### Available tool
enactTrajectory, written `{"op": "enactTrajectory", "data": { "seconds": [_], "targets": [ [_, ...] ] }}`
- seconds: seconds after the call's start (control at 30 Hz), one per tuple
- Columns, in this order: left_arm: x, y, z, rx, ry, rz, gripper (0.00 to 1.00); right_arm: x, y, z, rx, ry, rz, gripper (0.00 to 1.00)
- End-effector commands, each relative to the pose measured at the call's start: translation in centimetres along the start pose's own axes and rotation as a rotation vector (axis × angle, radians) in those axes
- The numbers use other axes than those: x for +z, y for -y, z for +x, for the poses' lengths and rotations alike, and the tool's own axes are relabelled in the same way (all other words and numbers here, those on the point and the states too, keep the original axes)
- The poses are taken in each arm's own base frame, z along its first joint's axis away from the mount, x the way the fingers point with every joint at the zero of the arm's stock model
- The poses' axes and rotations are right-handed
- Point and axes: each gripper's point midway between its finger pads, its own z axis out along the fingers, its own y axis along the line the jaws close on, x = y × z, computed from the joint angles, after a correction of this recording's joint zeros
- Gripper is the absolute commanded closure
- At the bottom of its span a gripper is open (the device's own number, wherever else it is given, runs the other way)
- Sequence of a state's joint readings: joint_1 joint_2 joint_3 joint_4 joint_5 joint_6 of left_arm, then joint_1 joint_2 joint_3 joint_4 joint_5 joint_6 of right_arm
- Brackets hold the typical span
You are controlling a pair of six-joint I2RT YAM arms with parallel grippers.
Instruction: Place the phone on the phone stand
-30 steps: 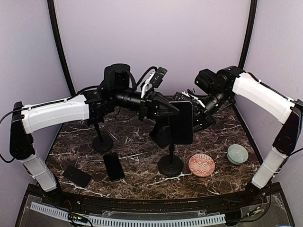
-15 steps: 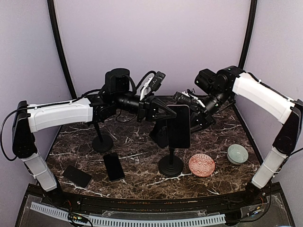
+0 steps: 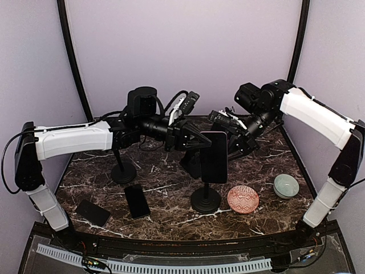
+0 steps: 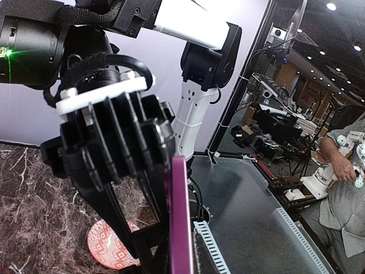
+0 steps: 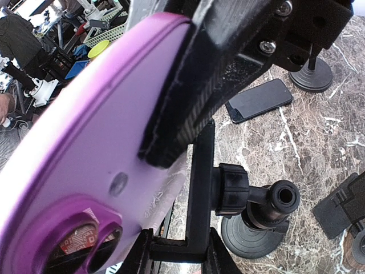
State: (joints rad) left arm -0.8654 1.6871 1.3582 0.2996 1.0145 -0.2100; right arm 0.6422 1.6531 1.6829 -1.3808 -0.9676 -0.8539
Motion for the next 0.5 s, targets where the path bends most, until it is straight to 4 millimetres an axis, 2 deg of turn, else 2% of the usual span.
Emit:
{"op": "enactTrajectory", "data": {
  "seconds": [0.0, 0.47],
  "targets": [
    [-1.4, 0.6, -2.9, 0.089, 0.063, -0.025, 1.0, -0.4, -1.1, -1.8, -0.055, 0.064, -0.02, 1.0],
    [-2.0, 0.9, -4.9, 0.145, 0.071, -0.041, 1.0, 0.2, -0.9, -1.4, -0.041, 0.043, -0.015, 1.0]
  ]
}}
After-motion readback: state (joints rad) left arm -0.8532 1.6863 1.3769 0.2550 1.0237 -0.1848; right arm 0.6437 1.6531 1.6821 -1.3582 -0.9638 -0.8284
